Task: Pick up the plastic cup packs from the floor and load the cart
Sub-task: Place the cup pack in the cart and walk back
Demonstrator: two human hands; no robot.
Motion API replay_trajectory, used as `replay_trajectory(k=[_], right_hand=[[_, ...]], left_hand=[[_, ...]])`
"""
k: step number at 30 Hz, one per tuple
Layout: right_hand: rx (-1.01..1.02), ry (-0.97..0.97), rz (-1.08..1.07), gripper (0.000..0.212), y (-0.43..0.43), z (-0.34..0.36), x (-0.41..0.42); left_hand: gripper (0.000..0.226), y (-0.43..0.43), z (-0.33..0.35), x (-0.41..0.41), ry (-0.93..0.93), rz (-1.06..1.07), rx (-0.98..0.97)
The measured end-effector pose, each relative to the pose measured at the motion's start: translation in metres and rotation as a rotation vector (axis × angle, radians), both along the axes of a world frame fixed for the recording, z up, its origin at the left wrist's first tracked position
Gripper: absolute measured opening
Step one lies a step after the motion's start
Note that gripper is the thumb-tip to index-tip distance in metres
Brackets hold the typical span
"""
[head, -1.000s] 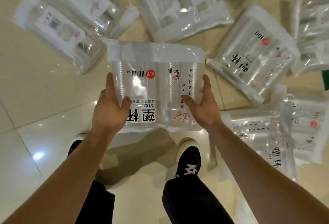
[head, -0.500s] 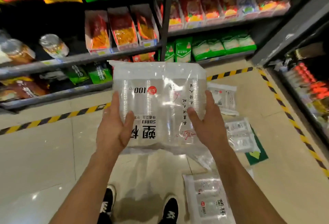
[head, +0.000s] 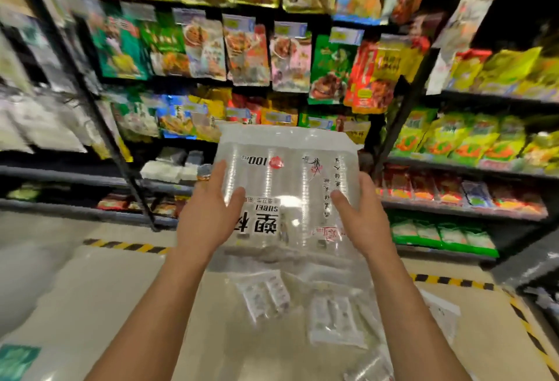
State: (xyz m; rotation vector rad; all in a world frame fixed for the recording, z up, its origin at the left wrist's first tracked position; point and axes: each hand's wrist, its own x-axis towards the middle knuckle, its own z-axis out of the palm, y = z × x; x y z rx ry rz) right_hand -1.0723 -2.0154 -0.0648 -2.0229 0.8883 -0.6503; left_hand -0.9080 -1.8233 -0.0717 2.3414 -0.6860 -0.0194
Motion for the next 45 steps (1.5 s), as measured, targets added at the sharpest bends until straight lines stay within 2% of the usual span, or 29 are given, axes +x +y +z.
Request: replay_trajectory(k=[2, 10, 13, 18, 23, 32, 37, 42, 45], right_hand=[[0.035, -0.031, 0.073, 0.055, 0.030, 0.014, 0.038], [0.086, -0.036, 0.332, 0.071, 0.186, 0.046, 0.203], [0.106, -0.036, 0.449, 0.068, 0.258, 0.053, 0.269], [0.105, -0.014, 0.663, 0.065, 0.378, 0.066, 0.358], [0.103, -0.004, 0.861, 0.073, 0.480, 0.066, 0.435], [0.134, -0.011, 1.190, 0.046, 0.647, 0.043, 0.594], [0.118, 0.015, 1.375, 0.047, 0.730, 0.041, 0.703], [0.046, 0.023, 1.541, 0.063, 0.812, 0.053, 0.800], [0.031, -0.053, 1.652, 0.054, 0.862, 0.059, 0.841]], left_hand=[[0.065, 0.039, 0.015, 0.025, -0.017, 0.076, -0.006], [0.066, 0.231, 0.041, 0.137, -0.011, 0.341, -0.040], [0.068, 0.315, 0.048, 0.178, -0.020, 0.447, -0.029], [0.064, 0.443, 0.060, 0.219, -0.091, 0.615, 0.013], [0.066, 0.546, 0.064, 0.251, -0.097, 0.786, 0.026], [0.070, 0.697, 0.049, 0.327, -0.014, 1.144, 0.085], [0.070, 0.758, 0.052, 0.398, -0.025, 1.320, 0.113], [0.070, 0.812, 0.059, 0.457, -0.001, 1.476, 0.064], [0.069, 0.847, 0.062, 0.481, 0.009, 1.565, 0.049]])
